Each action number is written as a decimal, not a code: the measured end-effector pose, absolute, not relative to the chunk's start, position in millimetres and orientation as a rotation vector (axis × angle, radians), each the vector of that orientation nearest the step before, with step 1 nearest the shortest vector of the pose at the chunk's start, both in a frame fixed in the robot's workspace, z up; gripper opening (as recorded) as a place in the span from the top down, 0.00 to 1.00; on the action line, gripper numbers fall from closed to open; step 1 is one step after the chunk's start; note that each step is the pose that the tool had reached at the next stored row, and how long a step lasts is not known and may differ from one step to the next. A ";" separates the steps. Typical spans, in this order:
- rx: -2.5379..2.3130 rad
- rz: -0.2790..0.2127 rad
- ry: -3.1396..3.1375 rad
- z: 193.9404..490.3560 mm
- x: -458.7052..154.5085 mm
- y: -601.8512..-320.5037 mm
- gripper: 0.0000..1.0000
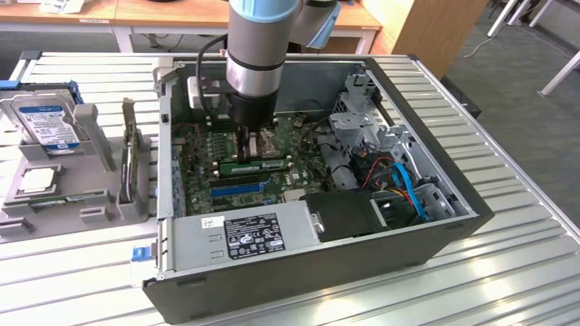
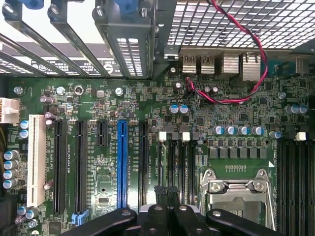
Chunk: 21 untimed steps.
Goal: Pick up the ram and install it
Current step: 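Press down the ram until it locks into place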
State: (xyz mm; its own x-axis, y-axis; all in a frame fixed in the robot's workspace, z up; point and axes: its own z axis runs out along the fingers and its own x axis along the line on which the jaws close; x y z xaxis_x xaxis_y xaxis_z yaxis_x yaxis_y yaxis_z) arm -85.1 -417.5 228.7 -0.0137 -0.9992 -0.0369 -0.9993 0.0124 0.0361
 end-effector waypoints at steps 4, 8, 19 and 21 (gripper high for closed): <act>-2.206 0.081 2.235 227.2 -85.2 -417.5 0.90; -2.206 0.081 2.235 227.0 -85.2 -417.5 0.90; -2.206 0.081 2.235 223.7 -85.2 -417.5 0.90; -2.206 0.081 2.235 223.0 -85.2 -417.5 0.90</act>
State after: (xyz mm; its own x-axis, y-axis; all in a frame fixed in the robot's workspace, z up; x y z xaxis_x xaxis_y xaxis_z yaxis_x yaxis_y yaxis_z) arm -85.2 -417.5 223.0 -0.0137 -0.9992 -0.0368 -0.9993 0.0124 0.0364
